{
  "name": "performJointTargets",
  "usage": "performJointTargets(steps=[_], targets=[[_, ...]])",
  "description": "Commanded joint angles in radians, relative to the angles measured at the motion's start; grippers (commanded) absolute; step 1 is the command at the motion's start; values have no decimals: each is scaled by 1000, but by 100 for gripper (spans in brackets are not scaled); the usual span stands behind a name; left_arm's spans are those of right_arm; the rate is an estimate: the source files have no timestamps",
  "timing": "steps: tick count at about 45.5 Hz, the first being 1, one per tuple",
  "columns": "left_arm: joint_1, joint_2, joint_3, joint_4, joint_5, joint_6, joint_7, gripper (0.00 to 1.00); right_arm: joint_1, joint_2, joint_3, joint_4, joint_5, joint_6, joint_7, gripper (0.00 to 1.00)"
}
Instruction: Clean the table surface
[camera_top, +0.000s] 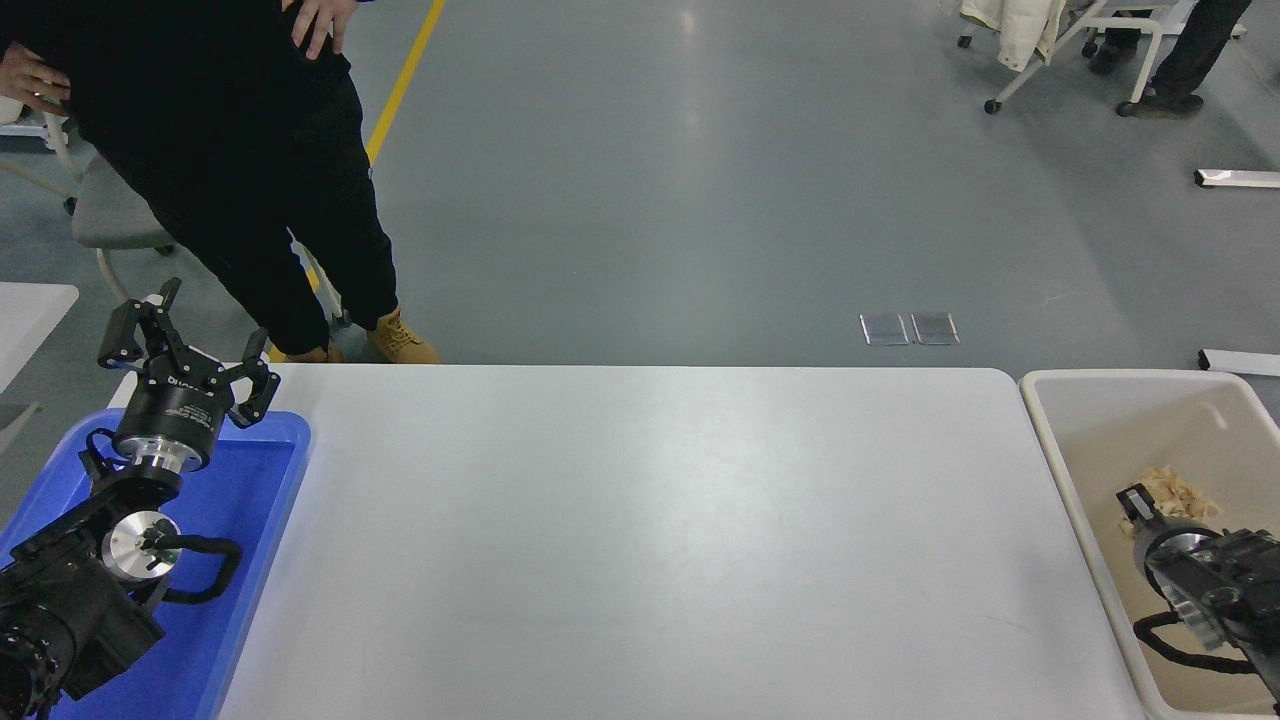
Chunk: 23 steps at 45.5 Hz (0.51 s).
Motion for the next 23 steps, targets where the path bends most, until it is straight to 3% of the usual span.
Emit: performJointTargets(steps=[1,10,11,14,23], targets=[[0,0,0,-1,0,0,0,100,-1,15,1,-19,1,-7,2,0],[0,0,0,-1,1,0,0,100,1,17,1,-19,1,-10,2,0],[0,0,0,-1,0,0,0,100,1,17,1,-19,1,-10,2,14],[0,0,0,0,1,0,0,100,7,15,1,-15,1,-17,2,100],[0,0,0,0,0,0,0,100,11,6,24,-18,111,-17,1,100]])
